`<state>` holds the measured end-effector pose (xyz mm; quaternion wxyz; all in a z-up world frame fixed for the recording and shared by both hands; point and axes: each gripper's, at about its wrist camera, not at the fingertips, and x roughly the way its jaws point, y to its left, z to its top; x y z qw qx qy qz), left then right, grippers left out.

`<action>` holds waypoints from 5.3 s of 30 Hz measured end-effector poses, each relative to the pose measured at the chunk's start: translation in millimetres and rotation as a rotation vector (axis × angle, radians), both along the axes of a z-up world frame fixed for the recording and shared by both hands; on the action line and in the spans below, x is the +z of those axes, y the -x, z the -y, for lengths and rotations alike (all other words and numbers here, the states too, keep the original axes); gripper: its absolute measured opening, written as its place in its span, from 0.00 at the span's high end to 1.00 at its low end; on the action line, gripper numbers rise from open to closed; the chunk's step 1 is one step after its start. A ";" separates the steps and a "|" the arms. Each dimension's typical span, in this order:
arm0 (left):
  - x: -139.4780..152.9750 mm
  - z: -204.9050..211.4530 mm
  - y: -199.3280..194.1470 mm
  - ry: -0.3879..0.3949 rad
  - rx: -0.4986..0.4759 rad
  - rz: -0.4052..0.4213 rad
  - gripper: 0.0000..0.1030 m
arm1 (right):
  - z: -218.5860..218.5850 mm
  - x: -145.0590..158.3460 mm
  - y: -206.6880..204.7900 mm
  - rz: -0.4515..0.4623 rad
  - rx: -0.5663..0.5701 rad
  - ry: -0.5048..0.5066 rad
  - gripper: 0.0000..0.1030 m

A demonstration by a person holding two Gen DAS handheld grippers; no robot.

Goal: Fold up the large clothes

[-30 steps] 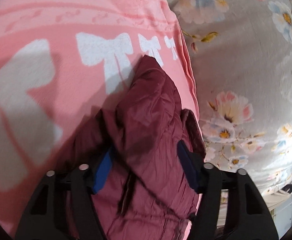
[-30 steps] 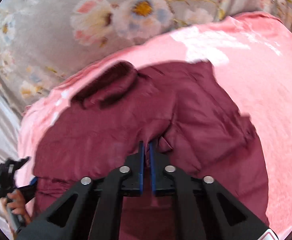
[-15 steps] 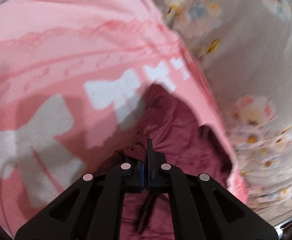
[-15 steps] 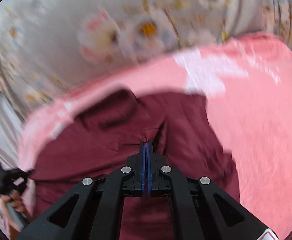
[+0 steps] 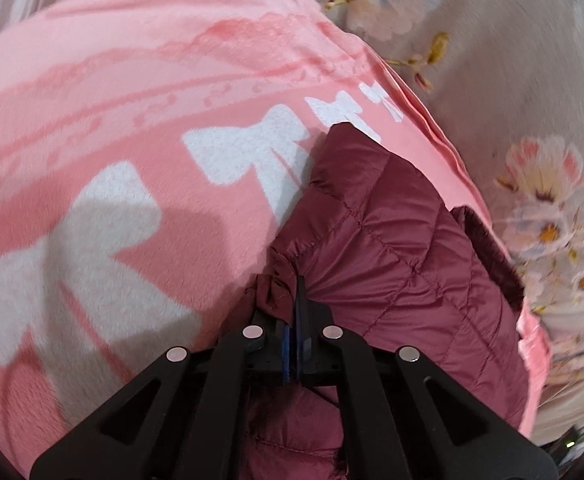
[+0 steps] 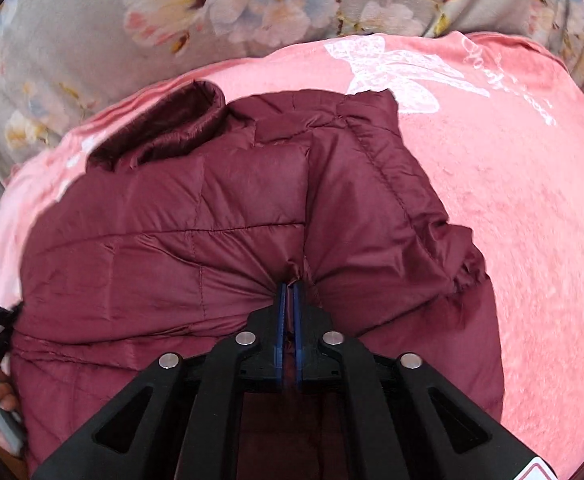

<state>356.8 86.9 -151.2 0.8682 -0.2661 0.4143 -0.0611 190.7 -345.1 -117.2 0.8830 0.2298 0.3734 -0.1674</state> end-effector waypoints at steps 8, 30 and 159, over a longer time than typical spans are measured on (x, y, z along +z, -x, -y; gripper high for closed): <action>0.3 -0.1 1.2 -0.029 -0.027 0.017 0.98 | -97.7 47.7 -16.2 0.114 0.219 0.101 0.89; -5.6 -2.6 3.3 0.001 -0.036 0.048 0.98 | -191.4 -20.2 -91.9 -0.049 0.382 0.146 1.00; 56.6 184.1 -131.0 0.258 -0.246 -0.076 0.40 | 67.7 6.4 -191.4 0.290 0.025 -0.681 0.48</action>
